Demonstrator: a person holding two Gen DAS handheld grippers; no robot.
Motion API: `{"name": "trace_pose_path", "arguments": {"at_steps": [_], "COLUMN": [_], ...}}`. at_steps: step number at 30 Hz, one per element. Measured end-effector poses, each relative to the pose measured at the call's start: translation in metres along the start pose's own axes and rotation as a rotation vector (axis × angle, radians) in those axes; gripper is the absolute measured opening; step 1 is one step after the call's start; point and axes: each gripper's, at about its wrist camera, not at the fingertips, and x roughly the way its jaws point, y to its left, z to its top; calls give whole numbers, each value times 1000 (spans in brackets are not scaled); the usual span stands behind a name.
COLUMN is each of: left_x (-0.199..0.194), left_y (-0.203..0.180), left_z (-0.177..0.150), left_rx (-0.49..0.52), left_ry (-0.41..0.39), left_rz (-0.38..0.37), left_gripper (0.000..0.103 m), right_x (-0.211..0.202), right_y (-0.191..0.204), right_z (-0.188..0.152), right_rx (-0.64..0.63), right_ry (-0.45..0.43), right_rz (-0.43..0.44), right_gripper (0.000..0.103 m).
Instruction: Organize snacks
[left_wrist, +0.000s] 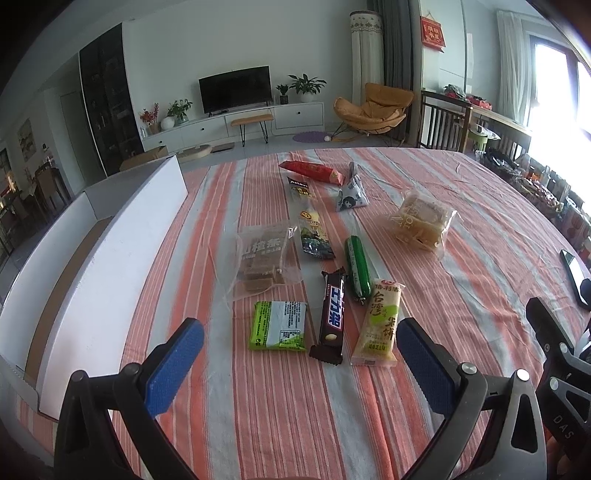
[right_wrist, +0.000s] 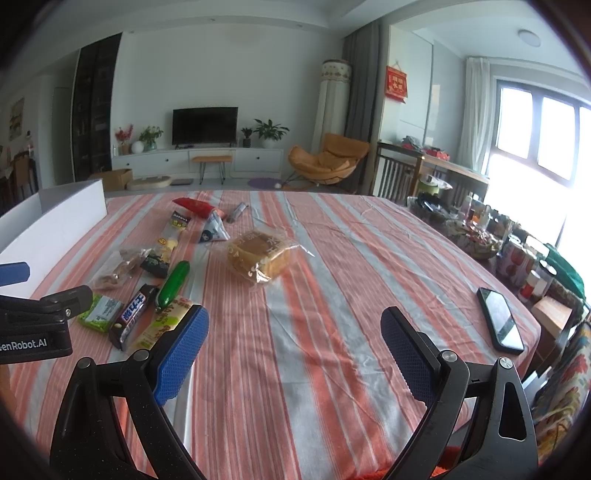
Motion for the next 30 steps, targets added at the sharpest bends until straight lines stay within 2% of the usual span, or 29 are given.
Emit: {"name": "trace_pose_path", "arguments": {"at_steps": [30], "left_x": [4], "left_y": [-7], "left_z": [0], "left_rx": [3], "left_ry": [15], "left_rz": [-2], "left_gripper": [103], "right_x": [-1], "right_y": [1], "right_z": [0], "right_rx": [4], "right_ry": [-3], "right_rz": [4], "right_gripper": [96]}}
